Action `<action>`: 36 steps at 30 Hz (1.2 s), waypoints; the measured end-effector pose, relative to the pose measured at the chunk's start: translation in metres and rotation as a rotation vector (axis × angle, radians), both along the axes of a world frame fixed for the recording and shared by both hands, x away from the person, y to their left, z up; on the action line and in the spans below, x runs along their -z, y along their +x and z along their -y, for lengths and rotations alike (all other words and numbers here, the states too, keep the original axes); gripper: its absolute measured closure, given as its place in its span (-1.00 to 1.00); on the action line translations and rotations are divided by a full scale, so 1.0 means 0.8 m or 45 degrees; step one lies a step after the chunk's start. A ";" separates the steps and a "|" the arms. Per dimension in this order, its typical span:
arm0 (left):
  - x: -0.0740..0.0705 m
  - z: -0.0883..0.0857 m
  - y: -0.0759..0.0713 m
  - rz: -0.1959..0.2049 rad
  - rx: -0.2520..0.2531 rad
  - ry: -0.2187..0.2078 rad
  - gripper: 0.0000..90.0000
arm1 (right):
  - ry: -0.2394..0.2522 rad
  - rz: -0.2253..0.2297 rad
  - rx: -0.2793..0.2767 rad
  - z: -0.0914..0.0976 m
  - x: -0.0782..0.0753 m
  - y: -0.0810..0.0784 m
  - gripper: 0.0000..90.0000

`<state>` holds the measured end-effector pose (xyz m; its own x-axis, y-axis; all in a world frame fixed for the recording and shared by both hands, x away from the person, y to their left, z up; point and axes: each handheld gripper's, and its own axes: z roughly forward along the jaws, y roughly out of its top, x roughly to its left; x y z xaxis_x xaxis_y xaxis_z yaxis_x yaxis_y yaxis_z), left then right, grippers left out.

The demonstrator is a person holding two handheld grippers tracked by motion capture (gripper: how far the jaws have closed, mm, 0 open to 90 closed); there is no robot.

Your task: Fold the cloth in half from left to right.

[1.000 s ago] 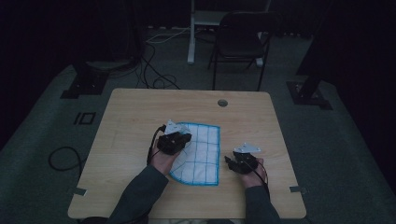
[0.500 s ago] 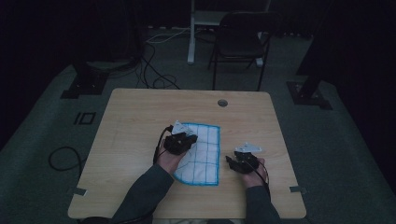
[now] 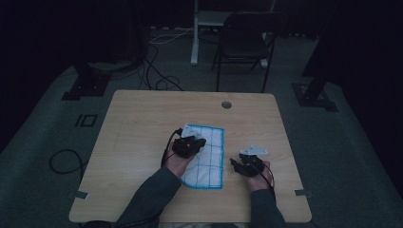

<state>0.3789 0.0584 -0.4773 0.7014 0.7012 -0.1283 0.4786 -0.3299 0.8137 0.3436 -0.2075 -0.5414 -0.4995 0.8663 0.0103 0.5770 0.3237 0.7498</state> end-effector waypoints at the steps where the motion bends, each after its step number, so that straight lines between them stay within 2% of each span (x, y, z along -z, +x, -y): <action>1: 0.001 0.003 0.001 -0.002 0.003 0.003 0.95 | 0.000 0.000 0.000 0.000 0.000 0.000 0.17; 6: 0.004 0.008 0.002 -0.011 0.013 0.009 0.95 | 0.003 0.002 0.001 0.001 0.000 0.000 0.17; 18: 0.015 0.032 0.004 -0.027 0.052 0.062 0.95 | 0.003 0.002 0.000 0.001 0.000 0.000 0.17; 23: 0.023 0.047 0.007 -0.049 0.085 0.092 0.95 | 0.002 -0.002 0.001 0.001 0.000 0.000 0.17; 26: 0.026 0.053 0.008 -0.065 0.091 0.093 0.95 | 0.003 -0.002 0.003 0.001 0.000 0.000 0.17; 36: 0.040 0.073 0.011 -0.103 0.121 0.147 0.95 | 0.006 -0.004 0.006 0.002 0.000 0.000 0.17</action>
